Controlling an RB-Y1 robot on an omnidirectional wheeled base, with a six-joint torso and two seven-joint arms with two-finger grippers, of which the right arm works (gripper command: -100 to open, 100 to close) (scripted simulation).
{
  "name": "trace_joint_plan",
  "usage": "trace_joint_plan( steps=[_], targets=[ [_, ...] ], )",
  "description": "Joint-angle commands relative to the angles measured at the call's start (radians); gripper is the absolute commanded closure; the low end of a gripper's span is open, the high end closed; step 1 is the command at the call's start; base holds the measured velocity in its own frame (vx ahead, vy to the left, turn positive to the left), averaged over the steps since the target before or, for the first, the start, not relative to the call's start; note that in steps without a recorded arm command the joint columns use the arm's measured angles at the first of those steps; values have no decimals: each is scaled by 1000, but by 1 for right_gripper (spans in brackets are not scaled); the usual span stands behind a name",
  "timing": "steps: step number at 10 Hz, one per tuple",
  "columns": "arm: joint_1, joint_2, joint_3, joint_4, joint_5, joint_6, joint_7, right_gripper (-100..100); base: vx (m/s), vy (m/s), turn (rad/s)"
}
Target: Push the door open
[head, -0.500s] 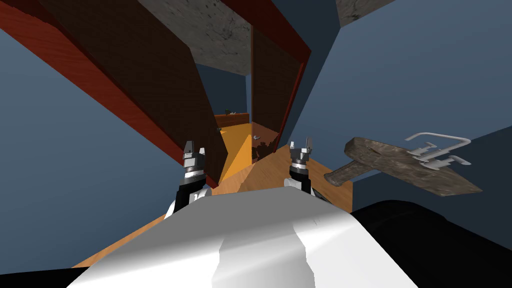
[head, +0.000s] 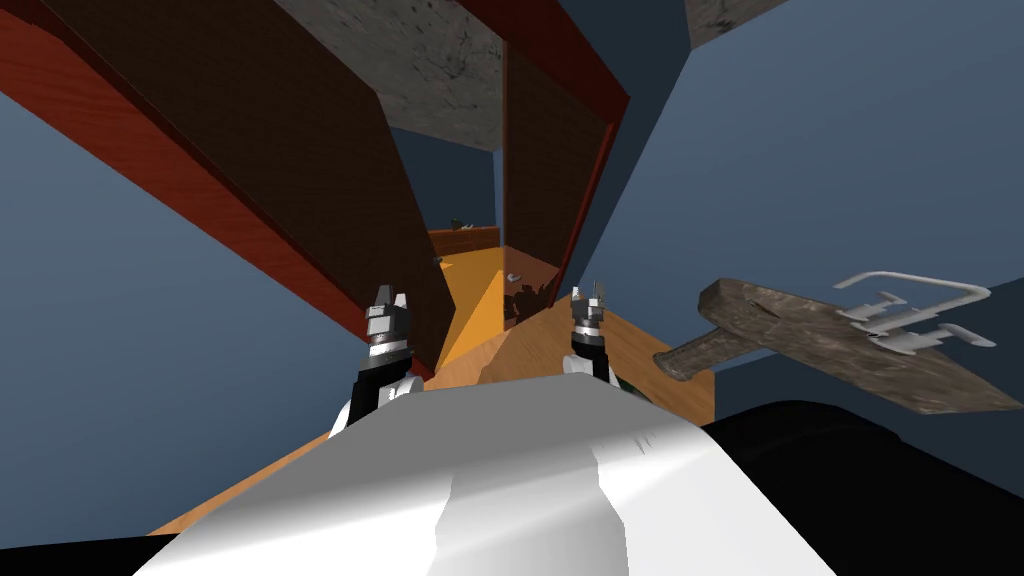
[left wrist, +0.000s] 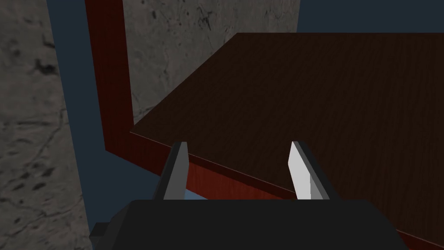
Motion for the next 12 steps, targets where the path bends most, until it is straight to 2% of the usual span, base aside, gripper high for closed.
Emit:
trace_joint_plan(
  steps=[1, 3, 4, 6, 7, 8, 9, 11, 12],
  targets=[
    [-19, -7, 6, 50, 10, -10, -4, -100, 101, -55, 40],
    [-50, -18, 12, 113, 25, -23, -10, -100, 97, -49, 37],
    [-50, -18, 12, 123, 25, -23, -10, -100, 59, -21, 11],
    [-85, -28, 19, 187, 40, -37, -17, -100, 60, -26, 27],
    [-85, -28, 19, 203, 40, -37, -17, -100, 58, -33, 19],
    [-103, -33, 23, 236, 49, -44, -21, -100, 60, -27, 25],
    [-103, -33, 23, 246, 49, -44, -21, -100, 42, -19, 16],
    [-141, -43, 30, 316, 66, -60, -29, -100, 59, -30, 42],
    [-141, -43, 30, 336, 66, -60, -29, -100, 66, -41, 14]
  ],
)
